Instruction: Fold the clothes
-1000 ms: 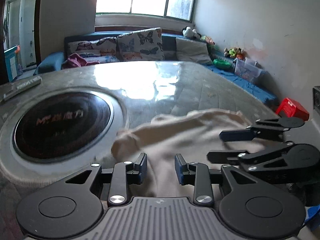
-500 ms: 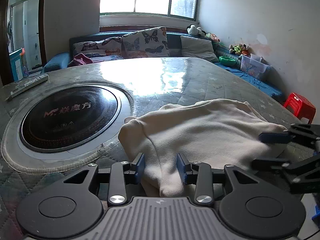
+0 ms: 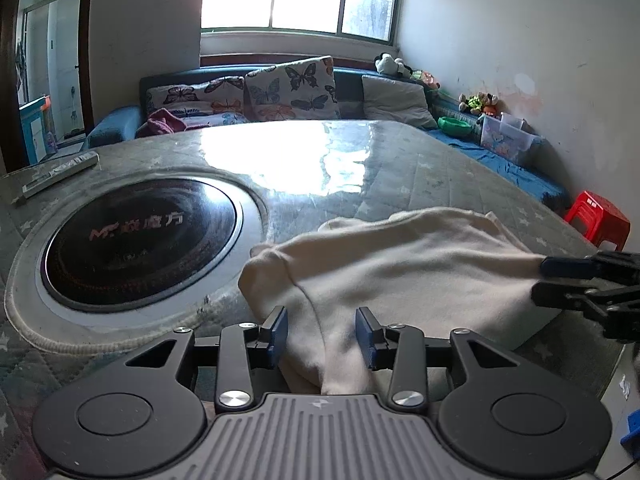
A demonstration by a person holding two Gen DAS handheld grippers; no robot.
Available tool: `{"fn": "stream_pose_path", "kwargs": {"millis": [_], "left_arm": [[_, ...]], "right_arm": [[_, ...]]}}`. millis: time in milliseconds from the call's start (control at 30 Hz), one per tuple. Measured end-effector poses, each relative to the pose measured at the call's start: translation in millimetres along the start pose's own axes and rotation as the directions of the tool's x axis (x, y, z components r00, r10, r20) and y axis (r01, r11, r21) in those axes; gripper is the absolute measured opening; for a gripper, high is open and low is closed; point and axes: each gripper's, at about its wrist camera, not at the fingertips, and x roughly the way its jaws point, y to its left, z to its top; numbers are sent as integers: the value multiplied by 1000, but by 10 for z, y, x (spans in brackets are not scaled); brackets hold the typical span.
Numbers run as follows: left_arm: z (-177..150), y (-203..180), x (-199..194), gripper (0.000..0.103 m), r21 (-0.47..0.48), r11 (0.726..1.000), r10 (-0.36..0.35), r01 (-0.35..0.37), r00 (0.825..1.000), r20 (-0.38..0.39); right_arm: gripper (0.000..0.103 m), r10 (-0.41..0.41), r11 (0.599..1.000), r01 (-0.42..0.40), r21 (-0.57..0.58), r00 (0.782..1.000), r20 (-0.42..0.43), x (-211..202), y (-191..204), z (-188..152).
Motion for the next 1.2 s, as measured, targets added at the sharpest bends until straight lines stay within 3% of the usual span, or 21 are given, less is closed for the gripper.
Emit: {"fn": "stream_pose_path", "kwargs": {"millis": [100, 333, 667, 900, 1000, 1067, 1133, 1200], "left_arm": [[53, 24, 21, 40, 1, 1000, 6, -6, 1000, 3], [203, 84, 177, 36, 5, 1000, 10, -10, 1000, 4], [398, 151, 461, 32, -19, 1000, 13, -14, 1000, -19], [423, 189, 619, 33, -26, 999, 24, -26, 998, -50], [422, 220, 554, 35, -44, 998, 31, -33, 999, -42], [417, 243, 490, 39, -57, 998, 33, -35, 999, -34], [407, 269, 409, 57, -75, 996, 47, -48, 999, -28], [389, 299, 324, 63, -91, 994, 62, -63, 998, -17]], "right_arm": [[59, 4, 1000, -3, 13, 999, -32, 99, -45, -38], [59, 15, 1000, -15, 8, 1000, -7, 107, -17, 105], [59, 38, 999, -38, 15, 999, -35, 593, -191, 489], [59, 22, 998, -14, 67, 993, -120, 917, -347, 528], [61, 18, 1000, -20, -18, 996, -89, 806, -187, 550], [72, 33, 997, -38, -72, 997, -71, 727, -61, 570], [75, 49, 988, -58, -142, 997, -66, 631, 120, 541], [79, 78, 974, -90, -208, 995, -66, 557, 316, 508]]}}
